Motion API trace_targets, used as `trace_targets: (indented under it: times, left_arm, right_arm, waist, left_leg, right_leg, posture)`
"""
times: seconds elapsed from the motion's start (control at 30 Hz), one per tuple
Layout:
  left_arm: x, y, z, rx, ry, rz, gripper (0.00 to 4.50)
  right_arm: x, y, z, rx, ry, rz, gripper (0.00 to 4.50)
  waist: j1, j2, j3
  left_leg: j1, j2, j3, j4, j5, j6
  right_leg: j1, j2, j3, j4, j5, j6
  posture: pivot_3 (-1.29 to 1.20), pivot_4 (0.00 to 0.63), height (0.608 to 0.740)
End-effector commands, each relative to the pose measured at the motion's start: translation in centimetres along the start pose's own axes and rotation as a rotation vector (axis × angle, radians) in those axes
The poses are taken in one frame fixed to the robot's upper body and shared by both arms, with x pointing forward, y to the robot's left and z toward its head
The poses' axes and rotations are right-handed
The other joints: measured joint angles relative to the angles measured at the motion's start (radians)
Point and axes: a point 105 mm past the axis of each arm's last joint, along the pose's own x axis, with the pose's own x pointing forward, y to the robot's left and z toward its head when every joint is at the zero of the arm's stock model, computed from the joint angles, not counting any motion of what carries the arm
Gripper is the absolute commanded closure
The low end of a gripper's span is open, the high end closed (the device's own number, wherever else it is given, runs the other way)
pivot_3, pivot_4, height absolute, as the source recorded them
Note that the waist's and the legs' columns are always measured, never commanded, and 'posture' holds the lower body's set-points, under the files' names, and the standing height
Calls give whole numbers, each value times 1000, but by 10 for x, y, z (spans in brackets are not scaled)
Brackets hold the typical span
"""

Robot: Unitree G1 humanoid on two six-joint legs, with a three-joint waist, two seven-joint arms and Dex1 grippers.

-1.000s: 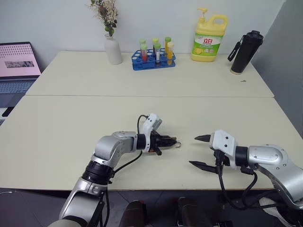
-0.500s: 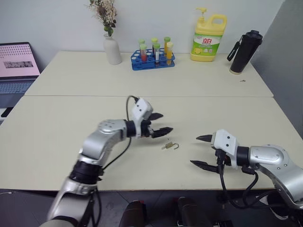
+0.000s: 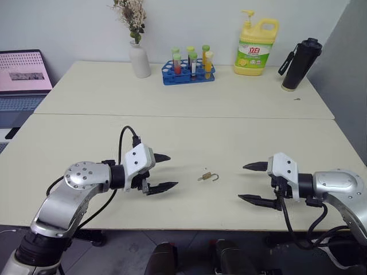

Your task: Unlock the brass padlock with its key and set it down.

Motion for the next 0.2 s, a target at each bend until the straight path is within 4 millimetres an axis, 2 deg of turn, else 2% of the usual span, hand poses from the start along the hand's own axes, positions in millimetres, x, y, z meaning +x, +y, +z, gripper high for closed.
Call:
trace_targets:
  times: [0.03,0.2]
  left_arm:
    - [-8,-3,12,50,-25,26,440]
    - [-7,-8,16,24,-60,17,440]
  right_arm:
    - [-8,3,12,-47,-41,17,0]
    - [-5,1,14,-53,-55,22,0]
  waist:
    - [0,0,0]
    - [-1,0,0]
  left_leg:
    - [0,0,0,0,0,0]
    - [0,0,0,0,0,0]
  right_leg:
    - [0,-1,0,0,0,0]
    - [0,-1,0,0,0,0]
  posture:
    - [0,150,740]
    - [0,150,740]
